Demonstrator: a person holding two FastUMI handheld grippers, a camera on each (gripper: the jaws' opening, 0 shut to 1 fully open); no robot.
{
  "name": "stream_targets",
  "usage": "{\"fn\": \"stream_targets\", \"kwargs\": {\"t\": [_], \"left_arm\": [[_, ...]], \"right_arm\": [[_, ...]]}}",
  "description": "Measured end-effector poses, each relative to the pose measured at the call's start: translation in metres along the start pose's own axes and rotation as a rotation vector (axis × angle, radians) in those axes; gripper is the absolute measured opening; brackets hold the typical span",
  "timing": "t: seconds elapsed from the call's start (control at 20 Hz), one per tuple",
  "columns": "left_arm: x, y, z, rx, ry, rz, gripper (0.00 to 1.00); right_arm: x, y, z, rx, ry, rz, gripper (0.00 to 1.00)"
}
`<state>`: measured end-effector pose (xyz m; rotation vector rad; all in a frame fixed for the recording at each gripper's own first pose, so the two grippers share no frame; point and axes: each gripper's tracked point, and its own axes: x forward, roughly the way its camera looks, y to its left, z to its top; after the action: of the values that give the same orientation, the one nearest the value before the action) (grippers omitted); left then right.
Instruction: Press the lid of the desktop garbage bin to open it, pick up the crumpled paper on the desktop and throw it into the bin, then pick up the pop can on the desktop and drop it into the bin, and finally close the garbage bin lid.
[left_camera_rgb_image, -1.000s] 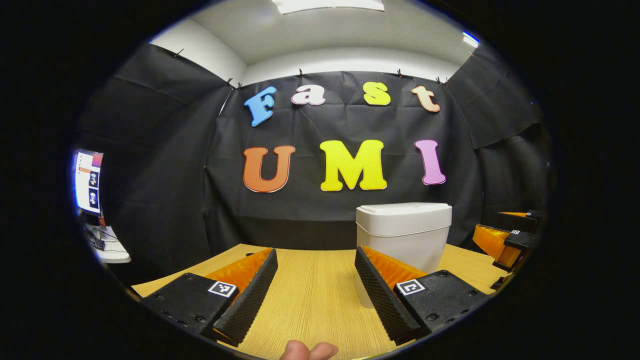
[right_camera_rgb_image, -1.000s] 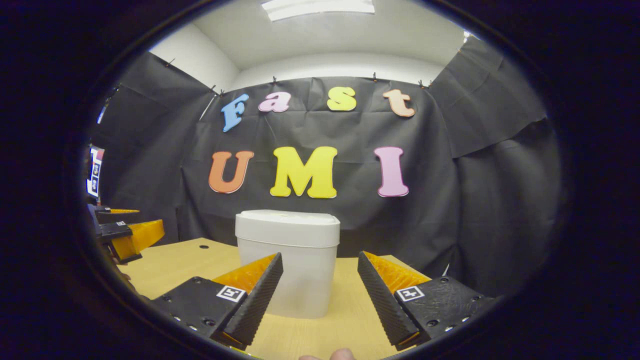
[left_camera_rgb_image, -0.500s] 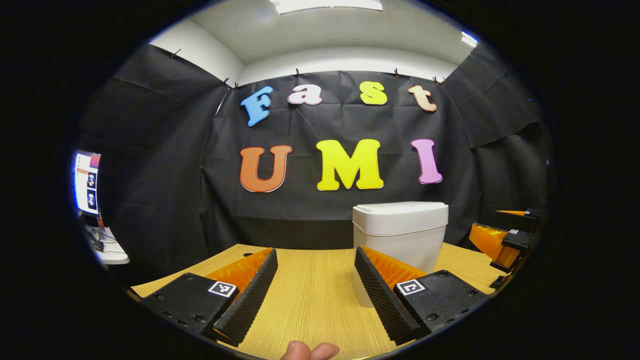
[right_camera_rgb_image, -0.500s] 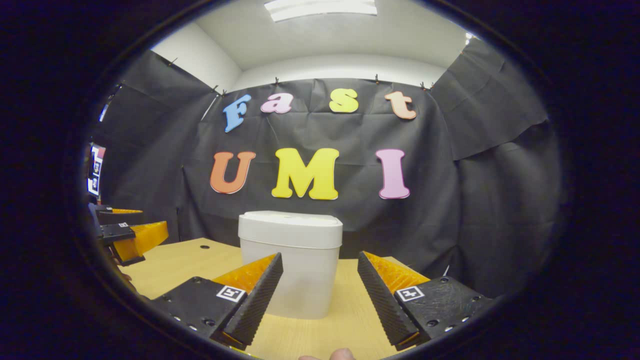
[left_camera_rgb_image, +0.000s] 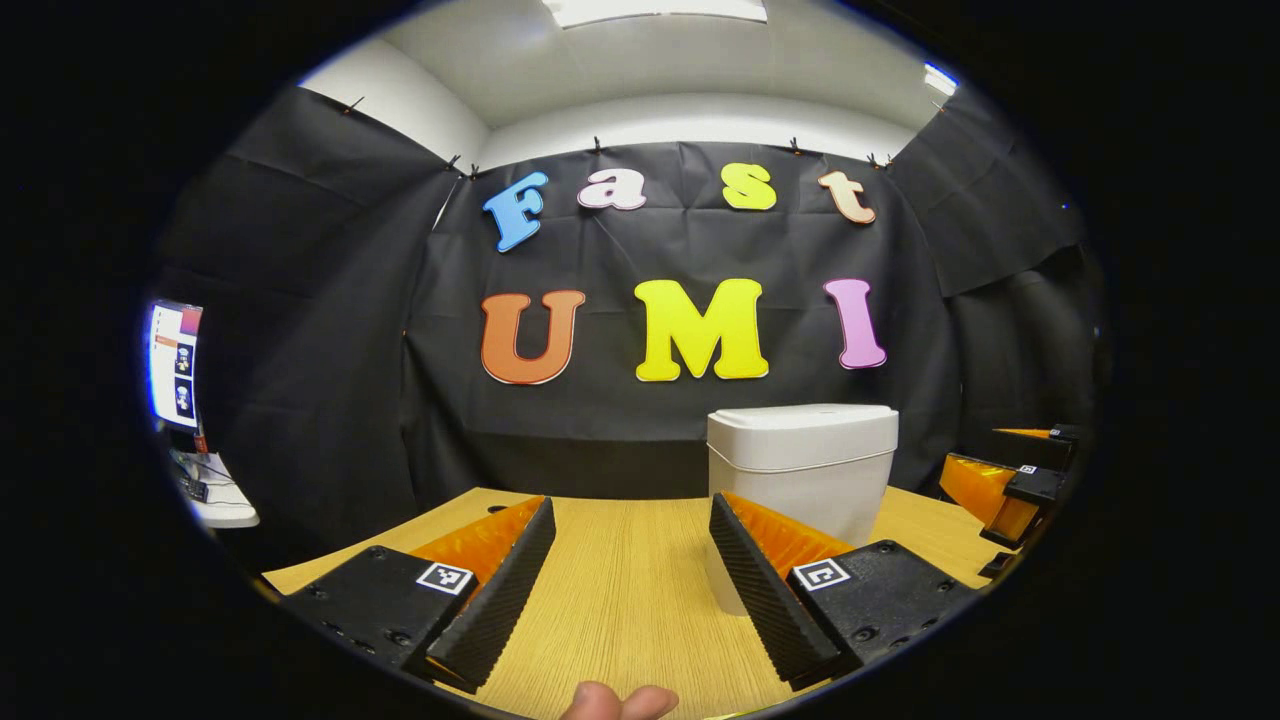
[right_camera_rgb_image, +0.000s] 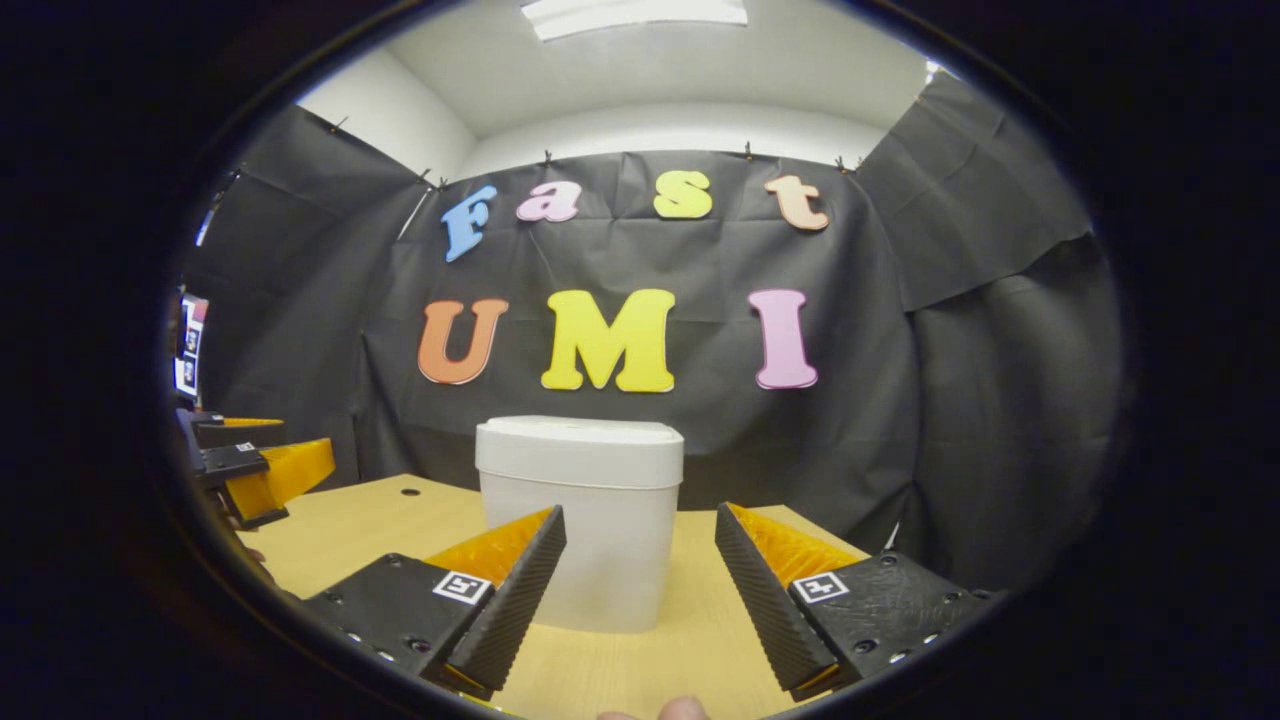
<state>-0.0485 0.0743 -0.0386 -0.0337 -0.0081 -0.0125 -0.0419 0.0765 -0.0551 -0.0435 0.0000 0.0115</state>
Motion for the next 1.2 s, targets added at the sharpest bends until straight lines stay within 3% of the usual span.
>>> {"fn": "stream_targets", "kwargs": {"t": [1.2], "left_arm": [[-0.0018, 0.0019, 0.0042, 0.004, -0.012, 0.005, 1.00]], "right_arm": [[-0.0030, -0.0042, 0.0023, 0.012, 0.000, -0.010, 0.93]]}}
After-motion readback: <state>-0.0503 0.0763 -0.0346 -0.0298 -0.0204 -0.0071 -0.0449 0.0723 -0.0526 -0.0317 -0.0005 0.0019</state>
